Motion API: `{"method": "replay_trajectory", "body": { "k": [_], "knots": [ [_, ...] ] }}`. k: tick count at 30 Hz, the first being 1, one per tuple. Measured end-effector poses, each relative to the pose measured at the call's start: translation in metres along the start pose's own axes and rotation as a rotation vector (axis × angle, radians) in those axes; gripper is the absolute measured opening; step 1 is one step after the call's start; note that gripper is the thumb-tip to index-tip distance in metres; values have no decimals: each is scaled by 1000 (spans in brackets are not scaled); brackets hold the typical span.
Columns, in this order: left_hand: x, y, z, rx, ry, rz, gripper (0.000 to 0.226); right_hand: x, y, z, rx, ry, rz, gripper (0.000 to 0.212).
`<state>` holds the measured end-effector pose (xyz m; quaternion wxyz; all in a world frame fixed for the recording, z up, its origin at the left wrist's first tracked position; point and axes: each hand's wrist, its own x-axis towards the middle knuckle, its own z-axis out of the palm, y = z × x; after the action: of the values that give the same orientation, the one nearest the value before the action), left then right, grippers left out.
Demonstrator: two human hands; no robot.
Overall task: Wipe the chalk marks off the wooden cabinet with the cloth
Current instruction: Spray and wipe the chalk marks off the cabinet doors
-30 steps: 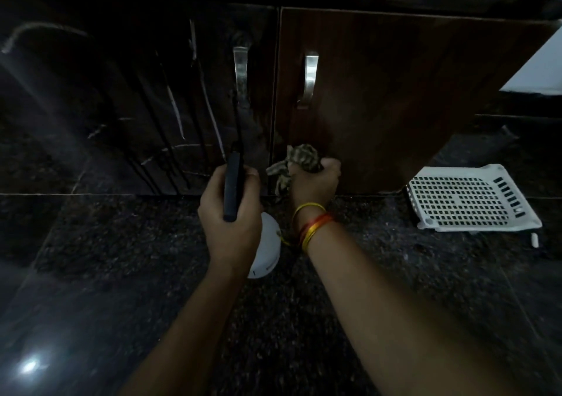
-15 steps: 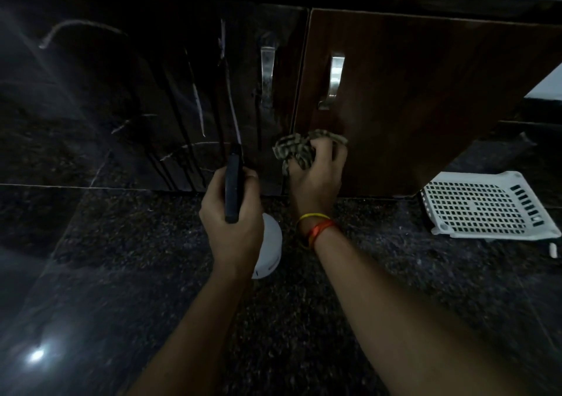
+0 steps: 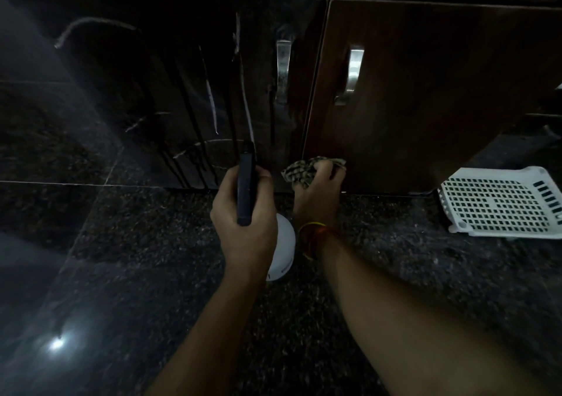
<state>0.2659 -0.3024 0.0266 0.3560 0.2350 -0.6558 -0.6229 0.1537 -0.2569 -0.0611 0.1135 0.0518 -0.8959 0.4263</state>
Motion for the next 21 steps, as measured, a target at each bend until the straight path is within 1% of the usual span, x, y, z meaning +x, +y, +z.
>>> {"method": "replay_trajectory", "body": {
  "k": [2,5,11,14,17,21],
  "knots": [
    [1,-1,-2,2,6,-1,11,-3,5,6,1,-27,45,46],
    [1,-1,-3,-3,10,1,9,-5,14,12,4,-68,58,44],
    [0,1,1,2,-8,12,12,-4,20,26,-17,-102,264,52],
    [-2,1,3,11,-5,13,14,-4,22,26,-8,-126,318,53],
    [-2,0,8,0,2,5,14,0,30,14,83,-61,319,48],
    [-6,-3,18,-4,-33,24,18,22,62,-23,135,103,382,40]
  ]
}}
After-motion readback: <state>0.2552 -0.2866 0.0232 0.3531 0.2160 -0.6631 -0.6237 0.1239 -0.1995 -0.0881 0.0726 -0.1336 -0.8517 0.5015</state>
